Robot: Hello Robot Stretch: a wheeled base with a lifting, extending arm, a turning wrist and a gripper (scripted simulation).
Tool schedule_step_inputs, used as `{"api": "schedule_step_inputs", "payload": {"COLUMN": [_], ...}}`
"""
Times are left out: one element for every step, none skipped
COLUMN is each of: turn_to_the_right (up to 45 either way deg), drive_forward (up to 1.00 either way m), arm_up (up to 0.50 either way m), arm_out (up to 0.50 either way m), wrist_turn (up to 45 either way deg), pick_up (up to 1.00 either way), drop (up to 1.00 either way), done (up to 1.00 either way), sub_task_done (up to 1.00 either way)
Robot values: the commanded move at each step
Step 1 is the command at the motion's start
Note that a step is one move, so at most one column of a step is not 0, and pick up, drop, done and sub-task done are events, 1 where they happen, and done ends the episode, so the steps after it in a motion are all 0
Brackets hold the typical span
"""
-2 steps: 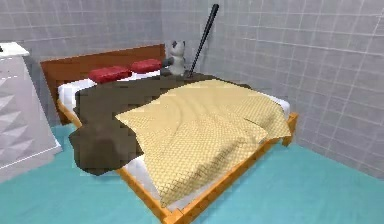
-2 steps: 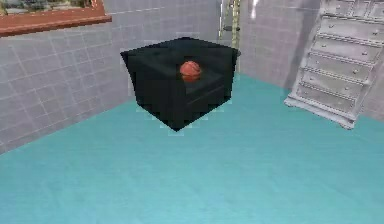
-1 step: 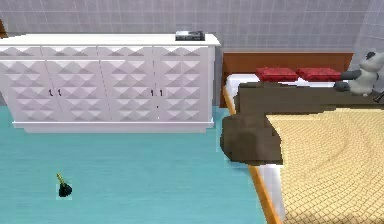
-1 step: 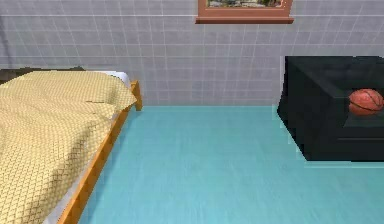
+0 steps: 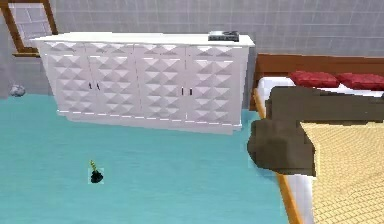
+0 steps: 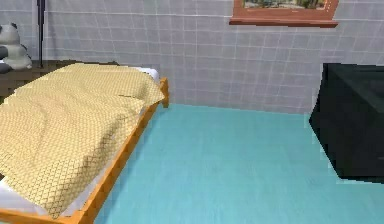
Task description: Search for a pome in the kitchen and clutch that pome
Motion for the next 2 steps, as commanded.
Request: {"api": "schedule_step_inputs", "payload": {"turn_to_the_right": [0.0,-45.0], "drive_forward": [0.30,0.00], "arm_up": [0.00,0.00], "arm_out": [0.00,0.00], "wrist_turn": [0.0,0.0], "pick_up": [0.00,0.00], "drop": [0.00,0.00], "done": [0.00,0.00], "sub_task_done": [0.00,0.00]}}
